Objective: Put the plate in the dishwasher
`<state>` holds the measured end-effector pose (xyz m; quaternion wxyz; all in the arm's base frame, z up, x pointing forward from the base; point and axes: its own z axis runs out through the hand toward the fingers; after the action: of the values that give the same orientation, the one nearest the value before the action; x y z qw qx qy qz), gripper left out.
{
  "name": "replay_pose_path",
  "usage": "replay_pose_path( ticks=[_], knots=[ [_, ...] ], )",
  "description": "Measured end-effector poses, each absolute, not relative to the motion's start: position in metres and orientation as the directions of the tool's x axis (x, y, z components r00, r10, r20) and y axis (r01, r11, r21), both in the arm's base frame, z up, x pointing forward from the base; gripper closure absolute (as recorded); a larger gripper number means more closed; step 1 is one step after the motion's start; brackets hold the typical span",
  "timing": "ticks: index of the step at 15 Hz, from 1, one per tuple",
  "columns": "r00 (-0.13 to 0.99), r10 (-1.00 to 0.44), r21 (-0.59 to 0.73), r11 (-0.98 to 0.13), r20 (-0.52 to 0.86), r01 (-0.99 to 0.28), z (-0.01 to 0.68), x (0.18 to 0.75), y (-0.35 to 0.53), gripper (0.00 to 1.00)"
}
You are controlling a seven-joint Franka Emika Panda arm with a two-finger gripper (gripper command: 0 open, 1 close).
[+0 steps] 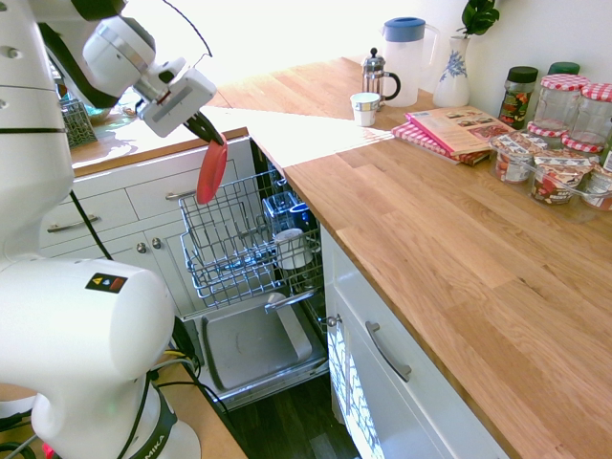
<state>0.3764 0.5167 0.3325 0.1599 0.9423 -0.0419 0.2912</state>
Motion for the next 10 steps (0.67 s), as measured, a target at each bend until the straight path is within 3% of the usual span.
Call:
replay_pose_path(
  ticks=[4, 7, 8, 10],
  knots=[
    [0.742, 0.262, 0.446, -0.893, 0.617, -0.055, 0.228, 0.412, 0.552, 1.00],
    [0.667, 0.416, 0.568, -0.823, 0.619, -0.013, 0.219, 0.391, 0.592, 1.00],
    [0.660, 0.454, 0.614, -0.789, 0.599, -0.014, 0.216, 0.390, 0.595, 0.00],
    [0.683, 0.472, 0.665, -0.747, 0.557, -0.026, 0.205, 0.399, 0.588, 0.00]
  ],
)
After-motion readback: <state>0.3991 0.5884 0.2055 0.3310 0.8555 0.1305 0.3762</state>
